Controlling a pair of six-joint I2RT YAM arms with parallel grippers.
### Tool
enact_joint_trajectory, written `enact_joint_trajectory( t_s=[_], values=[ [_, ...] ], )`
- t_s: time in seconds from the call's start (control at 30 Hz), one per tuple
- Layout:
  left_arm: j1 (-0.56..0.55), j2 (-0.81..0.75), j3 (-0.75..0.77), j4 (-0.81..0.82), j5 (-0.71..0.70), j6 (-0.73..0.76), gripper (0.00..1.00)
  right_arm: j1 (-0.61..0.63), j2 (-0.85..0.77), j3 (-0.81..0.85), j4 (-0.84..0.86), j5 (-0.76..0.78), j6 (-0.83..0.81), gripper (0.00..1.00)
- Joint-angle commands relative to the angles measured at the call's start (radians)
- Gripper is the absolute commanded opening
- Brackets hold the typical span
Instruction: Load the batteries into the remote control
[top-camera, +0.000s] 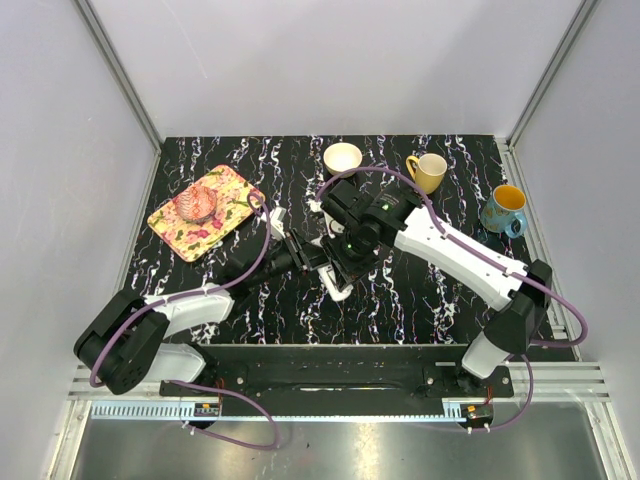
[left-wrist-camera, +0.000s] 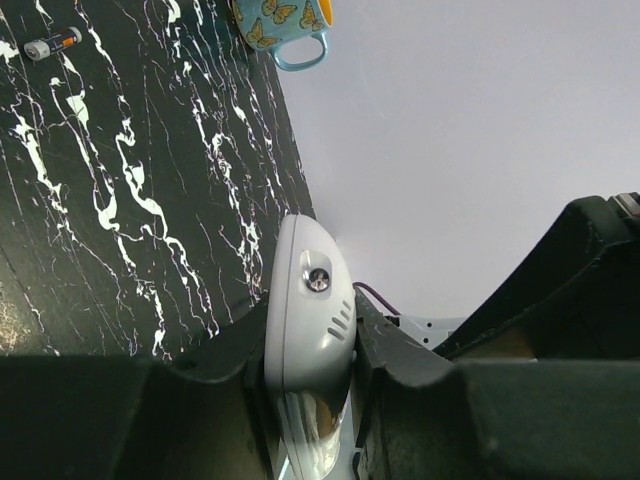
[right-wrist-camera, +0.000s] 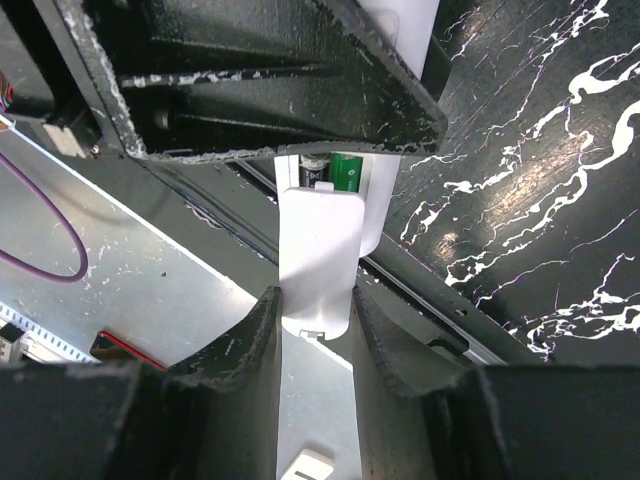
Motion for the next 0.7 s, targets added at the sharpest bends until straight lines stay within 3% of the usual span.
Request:
enact_joint_trajectory(
  t_s=[0.0, 0.67],
  values=[
    [-0.009, -0.034, 0.045, 0.049, -0.020, -0.018, 0.00, -0.010, 0.012, -0.002, 0.005, 0.014, -0.019, 0.00],
    [-0.032, -0.011, 0.038, 0.109, -0.012, -0.068, 0.00, -0.024, 0.040, 0.012, 0.009, 0.038, -0.015, 0.00]
  ],
)
